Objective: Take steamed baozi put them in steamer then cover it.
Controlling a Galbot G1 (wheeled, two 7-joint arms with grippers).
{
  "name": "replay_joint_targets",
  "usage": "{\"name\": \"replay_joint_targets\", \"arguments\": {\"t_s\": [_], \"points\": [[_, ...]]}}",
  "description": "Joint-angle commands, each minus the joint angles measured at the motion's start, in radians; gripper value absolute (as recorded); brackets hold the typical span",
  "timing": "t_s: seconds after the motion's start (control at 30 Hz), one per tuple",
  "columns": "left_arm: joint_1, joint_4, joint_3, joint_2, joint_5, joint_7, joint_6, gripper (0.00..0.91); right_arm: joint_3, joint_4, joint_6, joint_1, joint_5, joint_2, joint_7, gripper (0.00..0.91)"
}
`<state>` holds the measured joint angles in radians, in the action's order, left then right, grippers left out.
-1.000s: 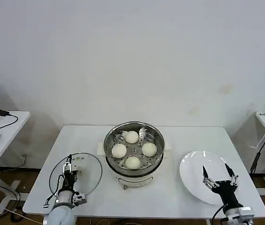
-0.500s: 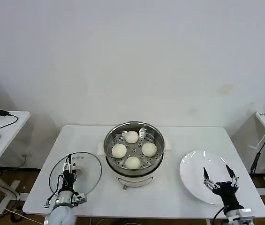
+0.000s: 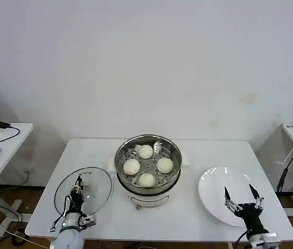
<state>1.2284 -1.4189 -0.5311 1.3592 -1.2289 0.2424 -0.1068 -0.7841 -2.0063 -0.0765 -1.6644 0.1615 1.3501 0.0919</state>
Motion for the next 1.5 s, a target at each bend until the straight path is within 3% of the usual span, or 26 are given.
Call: {"name": "replay_joint_targets", "arguments": {"t_s": [0.03,0.33,0.57,0.83,1.0,1.23,1.5], "points": [[0.002,0.003,-0.002,0.002,0.028,0.014,-0.001,0.0,0.005,0.001,0.0,0.004,0.002,0.0,-0.001,0.907],[0.064,-0.076,-0.019,-0.008,0.058,-0.006,-0.007,0.0,0.011,-0.009,0.006,0.011,0.011,0.001,-0.001,0.907],[0.167,-0.288,-0.056,-0.014,0.066,-0.062,-0.062,0.0,0.01,-0.024,0.061,0.035,0.037,-0.003,-0.017,0.907],[0.211,-0.515,-0.066,-0.019,0.017,-0.124,-0.198,0.0,0.019,-0.031,0.096,0.058,0.057,-0.007,-0.032,0.907],[0.2,-0.555,-0.061,-0.031,-0.03,-0.146,-0.218,0.0,0.017,-0.018,0.089,0.075,0.063,-0.002,-0.046,0.907],[0.179,-0.575,-0.032,-0.065,-0.145,-0.142,-0.406,0.0,0.018,-0.014,0.085,0.081,0.067,0.009,-0.051,0.907],[0.115,-0.648,0.078,-0.117,-0.259,-0.247,-0.488,0.0,0.028,-0.022,0.092,0.077,0.051,0.03,-0.053,0.907]]}}
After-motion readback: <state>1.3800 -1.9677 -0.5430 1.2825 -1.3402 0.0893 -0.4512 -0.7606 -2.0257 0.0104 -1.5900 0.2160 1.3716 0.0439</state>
